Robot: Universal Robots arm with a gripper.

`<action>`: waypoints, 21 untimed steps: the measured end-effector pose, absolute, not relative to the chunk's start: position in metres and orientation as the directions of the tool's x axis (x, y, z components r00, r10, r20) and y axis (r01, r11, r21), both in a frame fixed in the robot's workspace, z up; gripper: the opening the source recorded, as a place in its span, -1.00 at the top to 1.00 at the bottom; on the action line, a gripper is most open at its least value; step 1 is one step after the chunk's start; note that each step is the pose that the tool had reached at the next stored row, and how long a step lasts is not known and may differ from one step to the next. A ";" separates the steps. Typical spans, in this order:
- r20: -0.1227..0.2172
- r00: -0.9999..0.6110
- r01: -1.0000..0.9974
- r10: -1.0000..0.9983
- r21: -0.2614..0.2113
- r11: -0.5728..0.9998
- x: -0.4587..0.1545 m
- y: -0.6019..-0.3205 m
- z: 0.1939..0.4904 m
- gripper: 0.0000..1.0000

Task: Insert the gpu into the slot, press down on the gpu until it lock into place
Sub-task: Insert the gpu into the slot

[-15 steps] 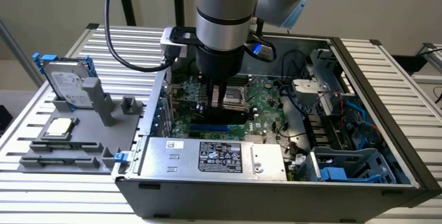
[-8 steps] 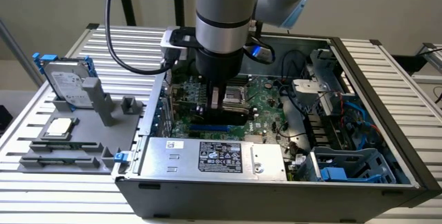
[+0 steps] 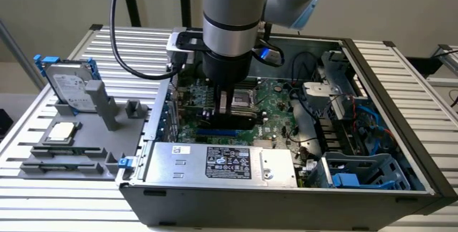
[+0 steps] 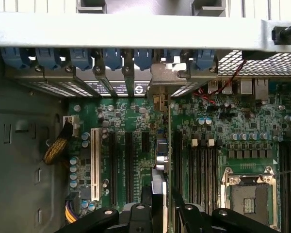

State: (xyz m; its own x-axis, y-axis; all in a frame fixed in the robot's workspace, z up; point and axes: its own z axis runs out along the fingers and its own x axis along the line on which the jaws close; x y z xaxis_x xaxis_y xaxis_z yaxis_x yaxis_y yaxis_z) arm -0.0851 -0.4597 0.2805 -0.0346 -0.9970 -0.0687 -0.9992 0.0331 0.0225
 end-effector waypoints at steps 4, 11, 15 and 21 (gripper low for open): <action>-0.067 -0.031 -0.999 -0.997 0.030 0.029 -0.085 -0.460 0.280 0.48; -0.065 -0.036 -0.999 -0.997 0.031 0.034 -0.085 -0.458 0.279 0.48; -0.064 -0.039 -0.999 -0.997 0.031 0.037 -0.085 -0.457 0.278 0.48; -0.063 -0.039 -0.999 -0.997 0.031 0.037 -0.086 -0.457 0.275 0.48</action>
